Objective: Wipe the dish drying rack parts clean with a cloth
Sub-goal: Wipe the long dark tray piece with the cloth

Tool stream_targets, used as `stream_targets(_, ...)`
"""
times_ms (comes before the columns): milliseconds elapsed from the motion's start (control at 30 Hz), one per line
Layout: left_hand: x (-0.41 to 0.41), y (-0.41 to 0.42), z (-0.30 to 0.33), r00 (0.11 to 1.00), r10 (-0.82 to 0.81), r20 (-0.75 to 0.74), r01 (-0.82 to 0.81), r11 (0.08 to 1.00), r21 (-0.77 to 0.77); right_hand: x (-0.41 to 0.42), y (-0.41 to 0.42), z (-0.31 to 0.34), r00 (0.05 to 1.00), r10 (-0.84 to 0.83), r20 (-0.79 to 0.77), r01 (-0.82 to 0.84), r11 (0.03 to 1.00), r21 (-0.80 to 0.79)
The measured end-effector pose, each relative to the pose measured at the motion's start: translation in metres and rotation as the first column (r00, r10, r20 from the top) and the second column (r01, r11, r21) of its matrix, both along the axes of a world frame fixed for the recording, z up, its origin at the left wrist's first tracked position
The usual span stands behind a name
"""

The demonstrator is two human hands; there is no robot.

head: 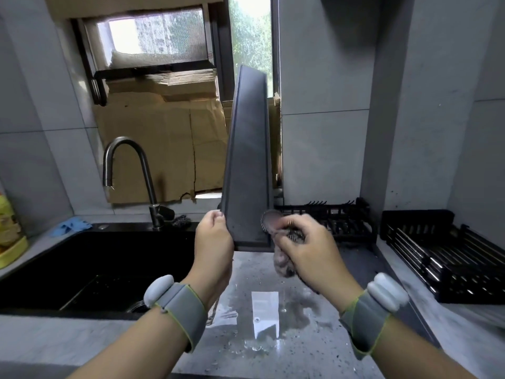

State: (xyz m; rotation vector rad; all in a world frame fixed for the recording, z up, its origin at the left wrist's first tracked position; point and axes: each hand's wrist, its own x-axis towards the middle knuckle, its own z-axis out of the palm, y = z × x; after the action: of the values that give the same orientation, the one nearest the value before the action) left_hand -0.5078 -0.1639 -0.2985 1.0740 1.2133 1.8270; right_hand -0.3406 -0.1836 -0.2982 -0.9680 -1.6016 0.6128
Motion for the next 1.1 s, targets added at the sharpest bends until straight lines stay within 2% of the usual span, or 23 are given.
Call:
stream_targets(67, 0.004, -0.003, -0.002, 0.999, -0.041, -0.004, 0.041, 0.999, 0.013, 0.002, 0.011, 0.014, 0.986, -0.138, 0.093, 0.126, 0.985, 0.120)
stream_targets(133, 0.007, -0.006, 0.001, 0.998, -0.065, -0.009, 0.065, 0.997, 0.033, 0.004, 0.014, 0.022, 0.958, -0.206, 0.201, 0.162, 0.963, 0.216)
stream_targets(300, -0.001, -0.001, 0.008, 0.999, -0.026, 0.042, 0.024, 0.998, 0.050, -0.002, -0.021, -0.005, 0.949, -0.029, 0.313, 0.001, 0.996, 0.089)
stream_targets(367, -0.003, 0.001, 0.005, 0.998, -0.018, 0.059, 0.016, 0.999, 0.038, -0.006, -0.028, -0.012, 0.953, 0.087, 0.291, -0.100, 0.995, 0.028)
stream_targets(400, -0.003, 0.002, 0.003, 0.998, -0.015, 0.062, 0.012, 0.999, 0.036, -0.005, -0.028, -0.011, 0.961, 0.093, 0.260, -0.106, 0.994, 0.037)
stream_targets(533, -0.004, 0.004, 0.008, 0.993, -0.004, 0.121, -0.001, 0.999, 0.036, 0.005, -0.020, 0.008, 0.997, -0.040, 0.059, 0.029, 0.983, 0.182)
stream_targets(633, -0.007, 0.006, 0.005, 0.992, 0.000, 0.128, -0.003, 1.000, 0.021, 0.007, -0.011, 0.024, 0.996, -0.094, 0.001, 0.091, 0.966, 0.241)
stream_targets(700, -0.002, 0.004, 0.000, 0.993, -0.019, 0.120, 0.018, 1.000, 0.006, 0.001, 0.001, 0.028, 0.978, -0.186, 0.094, 0.149, 0.939, 0.311)
stream_targets(833, 0.014, 0.000, -0.004, 0.996, -0.028, 0.079, 0.026, 0.999, 0.029, -0.020, 0.005, 0.013, 0.894, -0.226, 0.388, 0.075, 0.927, 0.368)
stream_targets(933, 0.012, -0.003, -0.006, 0.998, -0.020, 0.059, 0.017, 0.999, 0.042, -0.020, -0.008, -0.004, 0.864, -0.130, 0.487, -0.075, 0.923, 0.378)
stream_targets(1000, 0.012, -0.006, -0.008, 0.998, -0.031, 0.053, 0.030, 0.999, 0.021, -0.015, -0.004, -0.002, 0.869, -0.073, 0.490, -0.122, 0.927, 0.354)
stream_targets(1100, 0.022, -0.013, -0.008, 0.995, -0.091, 0.037, 0.092, 0.996, -0.017, -0.007, 0.019, 0.016, 0.918, -0.185, 0.351, 0.060, 0.940, 0.337)
